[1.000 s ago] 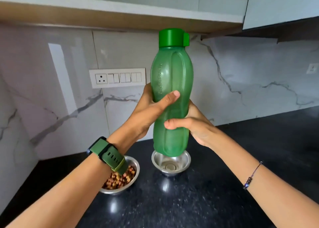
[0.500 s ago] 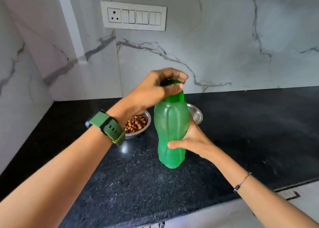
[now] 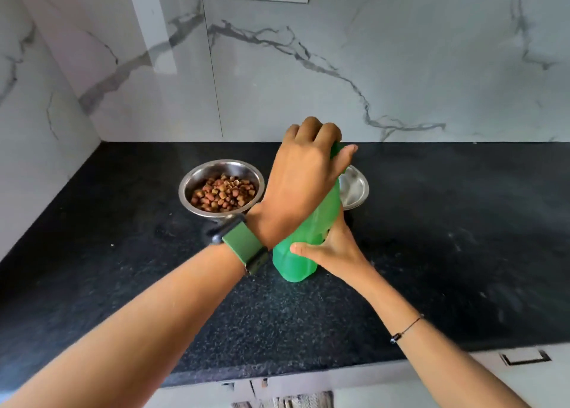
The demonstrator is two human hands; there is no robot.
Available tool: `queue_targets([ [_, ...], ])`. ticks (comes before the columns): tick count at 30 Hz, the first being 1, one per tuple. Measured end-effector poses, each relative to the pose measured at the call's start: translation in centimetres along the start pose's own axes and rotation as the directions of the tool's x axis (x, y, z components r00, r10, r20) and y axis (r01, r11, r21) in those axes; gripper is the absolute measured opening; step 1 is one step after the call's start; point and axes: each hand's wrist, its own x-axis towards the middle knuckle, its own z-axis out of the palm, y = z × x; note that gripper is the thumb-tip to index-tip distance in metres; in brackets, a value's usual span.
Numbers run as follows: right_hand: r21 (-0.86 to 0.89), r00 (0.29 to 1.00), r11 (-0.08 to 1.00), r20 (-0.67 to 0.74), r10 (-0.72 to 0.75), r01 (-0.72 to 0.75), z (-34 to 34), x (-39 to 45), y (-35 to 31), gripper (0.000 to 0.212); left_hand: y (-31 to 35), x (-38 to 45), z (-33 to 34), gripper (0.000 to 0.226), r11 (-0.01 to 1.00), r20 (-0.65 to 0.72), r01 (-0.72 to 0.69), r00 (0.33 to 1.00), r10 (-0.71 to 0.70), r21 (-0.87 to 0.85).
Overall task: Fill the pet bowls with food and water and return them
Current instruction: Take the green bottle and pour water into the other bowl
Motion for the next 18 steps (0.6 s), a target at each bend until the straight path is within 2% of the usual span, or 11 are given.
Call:
queue_targets([
  [2, 0.023, 1.0, 1.0, 0.014, -0.008, 0.008, 0.3, 0.1, 0.5, 0.095, 0.8, 0.1, -0.8, 0.053, 0.97, 0.031, -0.005, 1.0, -0.003, 0.242],
  [4, 0.033, 0.998, 0.999, 0.058, -0.018, 0.017, 0.3, 0.4, 0.8, 0.096, 1.5, 1.3, -2.5, 0.064, 0.915, 0.169, 0.073, 0.974, -0.151, 0.396],
  [6, 0.04, 0.996, 0.999, 0.084, -0.031, 0.028, 0.2, 0.7, 1.1, 0.098, 1.5, 2.9, -3.6, 0.068, 0.886, 0.245, 0.195, 0.916, -0.318, 0.421],
  [8, 0.045, 0.994, 0.998, 0.099, -0.043, 0.038, 0.1, 0.9, 1.2, 0.1, 0.7, 4.2, -3.9, 0.07, 0.885, 0.259, 0.266, 0.888, -0.379, 0.381],
  [10, 0.05, 0.993, 0.998, 0.105, -0.048, 0.042, 0.1, 1.0, 1.4, 0.1, -0.7, 5.1, -3.5, 0.072, 0.909, 0.255, 0.346, 0.88, -0.4, 0.232],
  [11, 0.059, 0.994, 0.997, 0.102, -0.047, 0.041, 0.1, 1.0, 1.4, 0.101, -1.5, 5.3, -3.0, 0.07, 0.905, 0.288, 0.42, 0.86, -0.422, 0.07],
  [12, 0.067, 0.995, 0.997, 0.094, -0.045, 0.039, 0.2, 1.0, 1.4, 0.1, -2.2, 5.5, -2.4, 0.064, 0.848, 0.374, 0.513, 0.819, -0.436, -0.135],
  [13, 0.073, 0.995, 0.997, 0.089, -0.047, 0.04, 0.2, 1.0, 1.5, 0.099, -2.6, 5.5, -1.8, 0.057, 0.724, 0.509, 0.611, 0.756, -0.412, -0.321],
  [15, 0.079, 0.994, 0.996, 0.095, -0.056, 0.048, 0.1, 1.0, 1.5, 0.097, -2.8, 4.9, -1.0, 0.053, 0.447, 0.753, 0.751, 0.619, -0.223, -0.486],
  [16, 0.082, 0.993, 0.996, 0.103, -0.056, 0.047, 0.1, 1.0, 1.5, 0.096, -2.8, 4.2, -0.6, 0.056, 0.355, 0.806, 0.782, 0.581, -0.116, -0.512],
  [18, 0.087, 0.993, 0.996, 0.112, -0.047, 0.037, 0.1, 1.0, 1.5, 0.094, -2.7, 3.5, -0.5, 0.058, 0.253, 0.813, 0.789, 0.582, -0.015, -0.56],
])
